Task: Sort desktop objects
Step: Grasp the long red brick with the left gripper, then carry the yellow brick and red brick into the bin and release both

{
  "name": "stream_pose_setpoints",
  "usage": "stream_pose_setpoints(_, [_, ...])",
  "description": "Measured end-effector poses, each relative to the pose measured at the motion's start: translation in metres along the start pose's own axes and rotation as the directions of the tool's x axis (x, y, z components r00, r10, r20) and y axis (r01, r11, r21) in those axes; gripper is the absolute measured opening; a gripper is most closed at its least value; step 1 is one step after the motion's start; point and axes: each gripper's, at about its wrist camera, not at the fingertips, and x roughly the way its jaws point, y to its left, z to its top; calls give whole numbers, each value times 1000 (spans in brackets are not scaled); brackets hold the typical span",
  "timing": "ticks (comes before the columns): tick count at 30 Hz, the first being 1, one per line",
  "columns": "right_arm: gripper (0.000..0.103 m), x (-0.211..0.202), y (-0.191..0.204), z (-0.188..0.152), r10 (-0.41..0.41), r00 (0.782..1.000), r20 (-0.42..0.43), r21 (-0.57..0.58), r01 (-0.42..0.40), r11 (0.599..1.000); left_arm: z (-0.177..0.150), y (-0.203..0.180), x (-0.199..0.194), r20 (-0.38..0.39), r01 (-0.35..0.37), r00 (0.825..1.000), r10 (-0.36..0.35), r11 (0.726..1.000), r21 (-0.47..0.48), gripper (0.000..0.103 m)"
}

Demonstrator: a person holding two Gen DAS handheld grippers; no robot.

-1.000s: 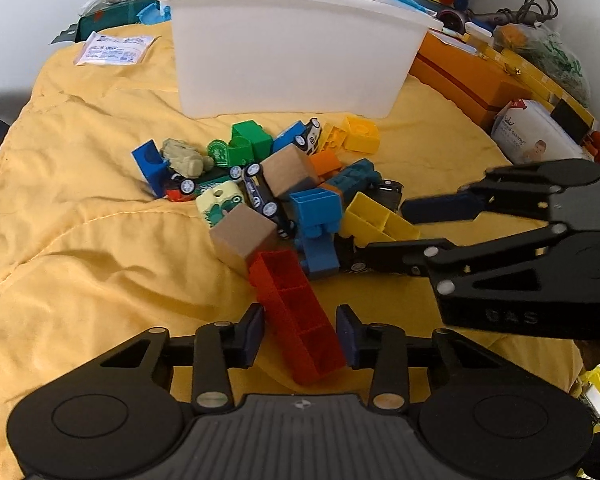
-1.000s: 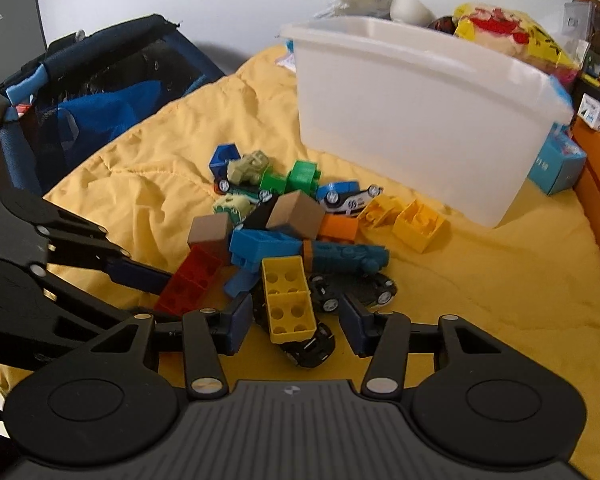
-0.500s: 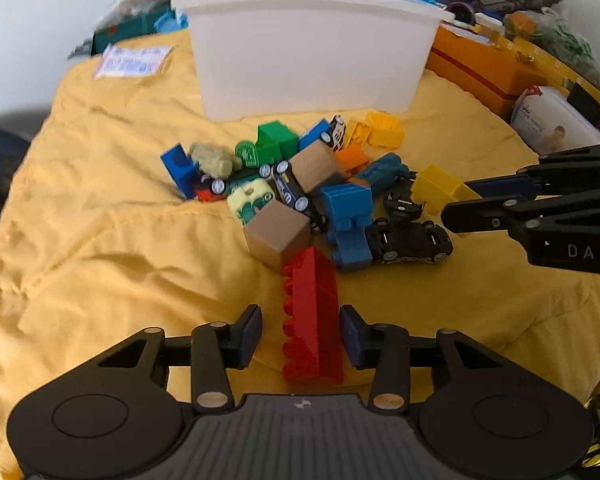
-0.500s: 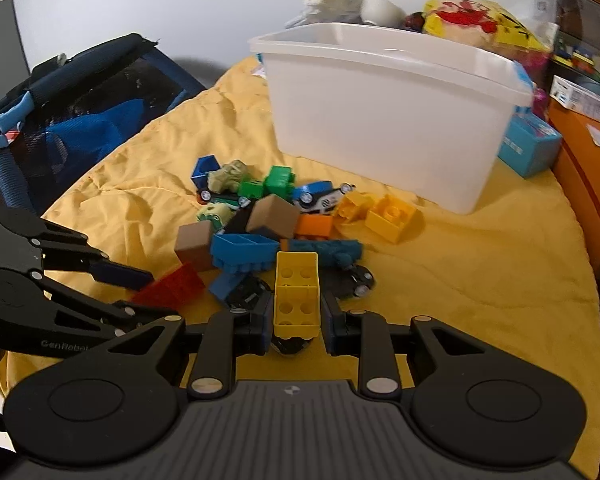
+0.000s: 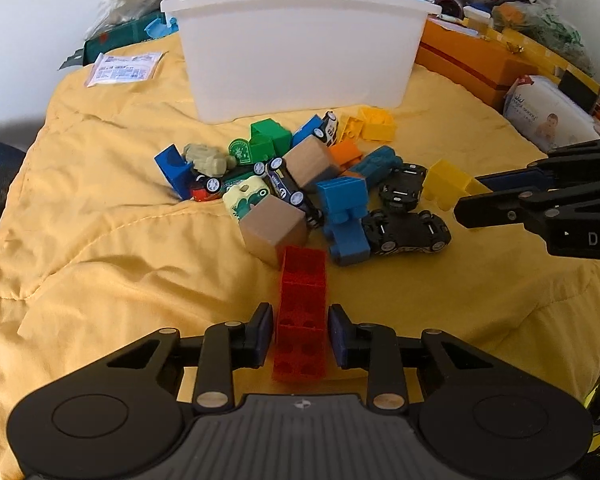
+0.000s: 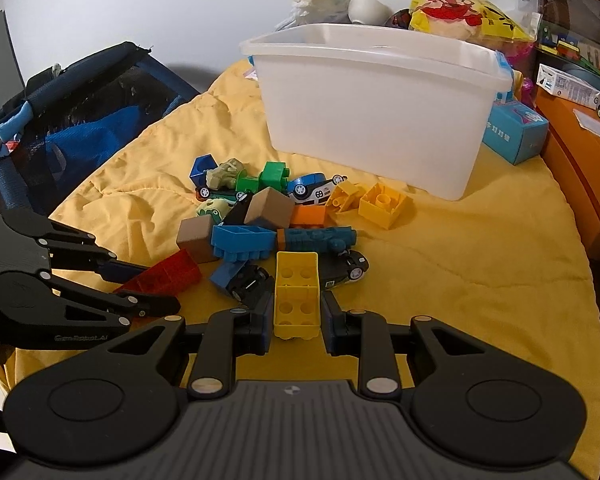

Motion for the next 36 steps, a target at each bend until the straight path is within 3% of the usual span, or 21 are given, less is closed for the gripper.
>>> stream_pose_setpoints(2, [27,-1,0,-1,-1,1000,0,2,1,1000,0,2,-3,10,10,1000,-10,1000,-2,28])
stream_pose_setpoints(18, [27,-22,-8,16,-13,997,81,57,8,998,36,22,-47,148,57,988,-42,993,-100,28])
stream_pose_setpoints(28, [27,-45,-30,63,-50,977,205,133,22,991,99,41,-69,257,92,965,-56,987,-129,28])
stream_pose_setpoints(36, [27,-52,-56,113,-98,961,258,164,57,985,158,53,-64,303,85,952,-44,989,-122,28])
